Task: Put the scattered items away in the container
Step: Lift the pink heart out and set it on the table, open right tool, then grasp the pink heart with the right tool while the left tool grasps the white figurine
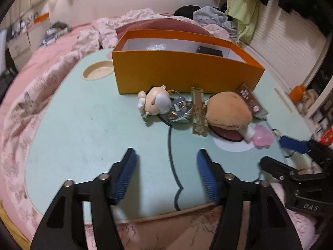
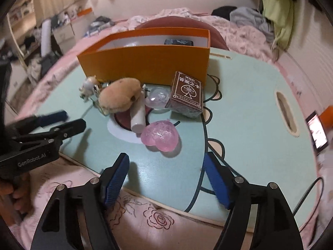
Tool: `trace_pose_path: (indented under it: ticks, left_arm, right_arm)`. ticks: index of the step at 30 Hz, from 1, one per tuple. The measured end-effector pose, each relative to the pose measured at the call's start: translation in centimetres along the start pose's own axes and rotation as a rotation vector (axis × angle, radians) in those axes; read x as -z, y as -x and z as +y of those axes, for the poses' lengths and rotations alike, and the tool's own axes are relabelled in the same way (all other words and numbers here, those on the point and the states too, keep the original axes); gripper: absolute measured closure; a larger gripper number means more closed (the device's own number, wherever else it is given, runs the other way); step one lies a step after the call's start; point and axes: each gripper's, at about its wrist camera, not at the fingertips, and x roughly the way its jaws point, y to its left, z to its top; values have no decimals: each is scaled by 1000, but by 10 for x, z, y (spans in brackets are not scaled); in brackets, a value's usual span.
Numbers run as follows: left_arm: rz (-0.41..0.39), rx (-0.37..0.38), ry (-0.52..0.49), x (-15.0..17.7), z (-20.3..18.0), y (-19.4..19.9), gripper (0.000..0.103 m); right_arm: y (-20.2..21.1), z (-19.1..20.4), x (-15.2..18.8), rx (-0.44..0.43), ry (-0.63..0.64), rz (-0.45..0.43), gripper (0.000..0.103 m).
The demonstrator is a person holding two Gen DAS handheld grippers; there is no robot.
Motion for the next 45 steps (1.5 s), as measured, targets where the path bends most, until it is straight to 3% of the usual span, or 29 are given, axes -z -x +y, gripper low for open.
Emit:
trace_pose_path:
  ticks: [2,6,10,14,16,18,20,24,28,33,36,42,45]
  left_arm:
    - [-17,-28,-10,1,-1,-2,33]
    - [-33,-17,14,1,7,-2,33]
    - [-45,60,52,-3,15,2,33]
    - [-101,126,120,-27,27,8,33]
    - [-78,167,176,-41,35,0,35]
    - [-38,156,225,-52,42,-13,48]
    - [-21,139,237,-57,44,-22,49]
    - [25,81,211,-59,39,-43,61]
    - [2,34,172,-58,35,-45,61]
    - [-27,61,185,-55,42,-40,62]
    - [-85,75,202,-48,50,-20,62]
    - [-142,75,214,-36,60,23,61]
    - [-169,79,217,-33,63,39,61]
  right_arm:
    - [-2,3,1,13,14,1,26]
    - [1,4,2,19,20,0,25]
    - [3,2,3,6,11,-6,25]
    - [6,-1,2,-10,1,-10,24]
    - [8,-1,2,-13,-2,-11,24]
    - [8,-1,2,-13,-1,-12,24]
    - [8,-1,2,-14,-3,-12,24]
    - [9,-2,2,-21,-8,-13,24]
    - [8,-1,1,-22,-10,-14,24]
    - [11,-9,2,-63,-57,-30,24]
    - [11,-14,0,-54,-90,-31,24]
    - [7,-9,-19,-36,-37,-38,26]
    - [0,-2,-26,-6,2,-18,32]
